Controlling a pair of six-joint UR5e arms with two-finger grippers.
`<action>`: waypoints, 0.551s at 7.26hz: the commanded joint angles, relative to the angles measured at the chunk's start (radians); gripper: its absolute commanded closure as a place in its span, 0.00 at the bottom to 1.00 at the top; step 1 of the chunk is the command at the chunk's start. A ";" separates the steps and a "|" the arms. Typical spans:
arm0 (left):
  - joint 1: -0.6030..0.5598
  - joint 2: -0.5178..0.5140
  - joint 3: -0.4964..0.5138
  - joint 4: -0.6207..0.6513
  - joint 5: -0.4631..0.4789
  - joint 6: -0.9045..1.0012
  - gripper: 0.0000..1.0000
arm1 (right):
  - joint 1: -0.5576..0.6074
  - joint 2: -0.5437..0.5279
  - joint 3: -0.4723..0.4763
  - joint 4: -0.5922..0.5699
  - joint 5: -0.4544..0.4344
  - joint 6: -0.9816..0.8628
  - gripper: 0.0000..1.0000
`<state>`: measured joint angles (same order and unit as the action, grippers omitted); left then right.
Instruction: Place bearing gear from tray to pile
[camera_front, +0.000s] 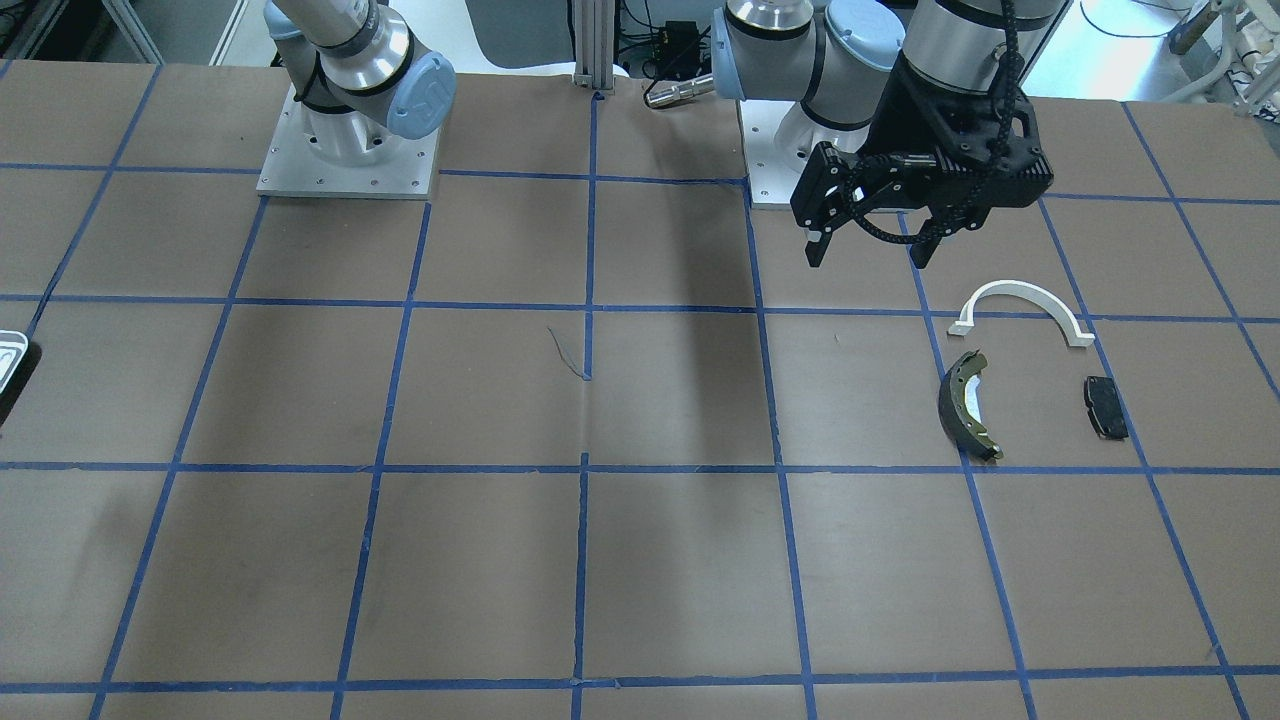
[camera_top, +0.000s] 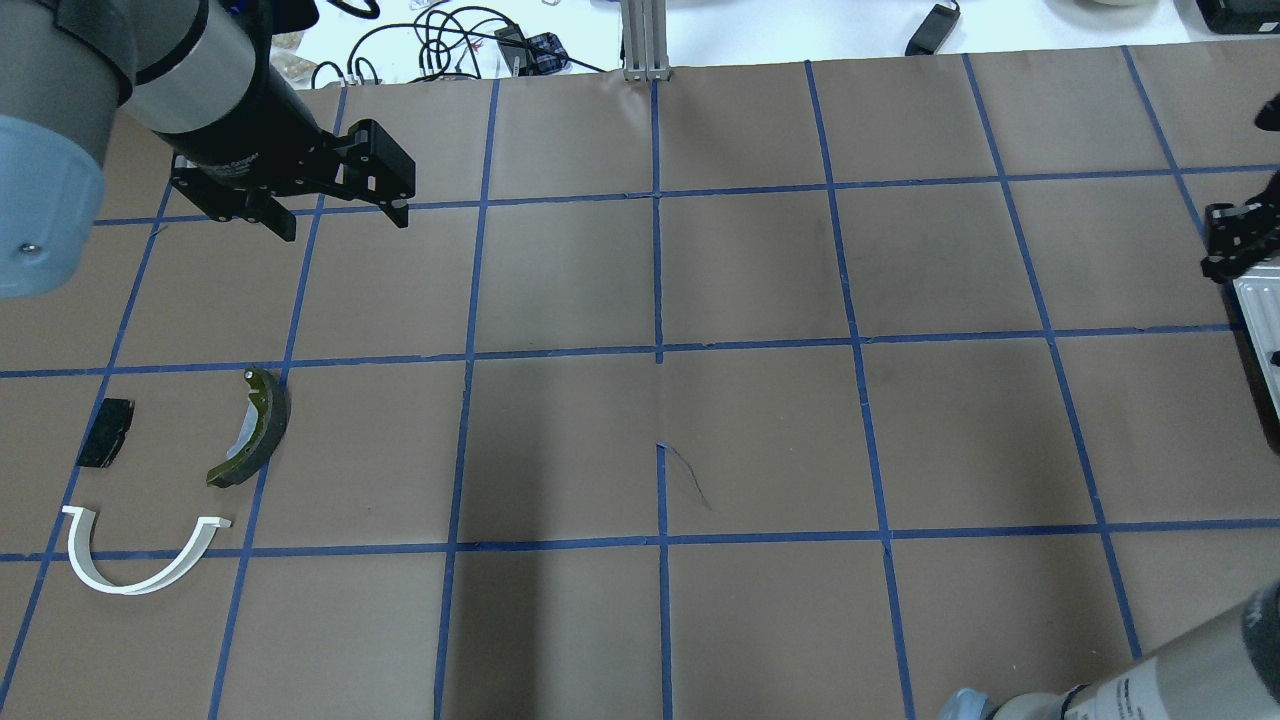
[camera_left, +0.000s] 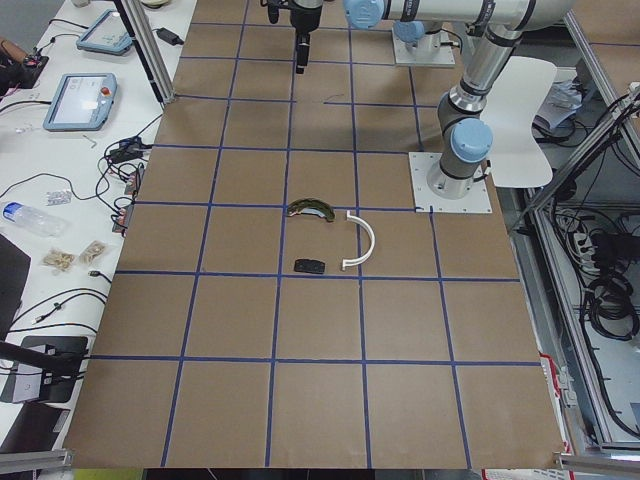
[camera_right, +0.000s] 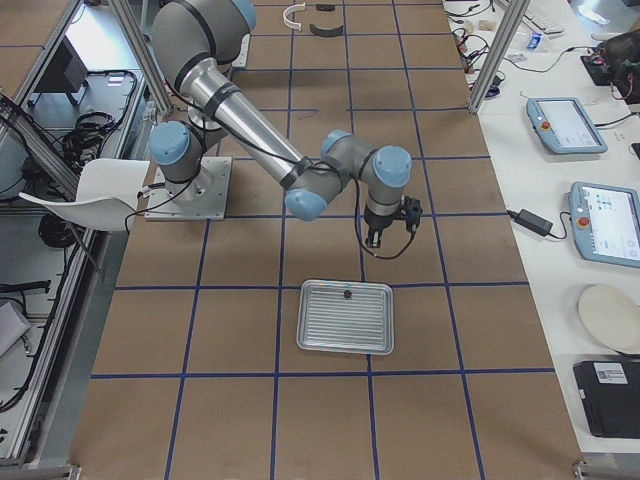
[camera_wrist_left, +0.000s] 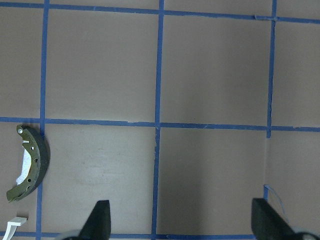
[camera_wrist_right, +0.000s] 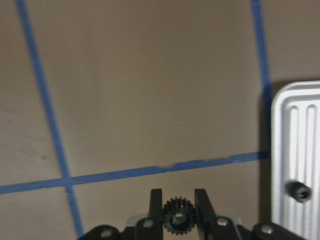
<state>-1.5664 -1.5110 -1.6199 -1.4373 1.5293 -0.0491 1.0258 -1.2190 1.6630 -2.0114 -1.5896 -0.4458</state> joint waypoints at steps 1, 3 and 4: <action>0.000 0.000 0.000 0.000 0.000 0.000 0.00 | 0.303 -0.097 0.078 0.023 0.008 0.179 0.86; -0.001 0.000 0.000 0.000 -0.001 0.000 0.00 | 0.587 -0.099 0.096 0.008 0.017 0.402 0.86; -0.001 0.000 0.000 0.000 -0.002 0.000 0.00 | 0.720 -0.082 0.098 0.005 0.017 0.571 0.88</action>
<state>-1.5673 -1.5110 -1.6199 -1.4374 1.5283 -0.0491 1.5720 -1.3123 1.7554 -2.0008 -1.5736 -0.0660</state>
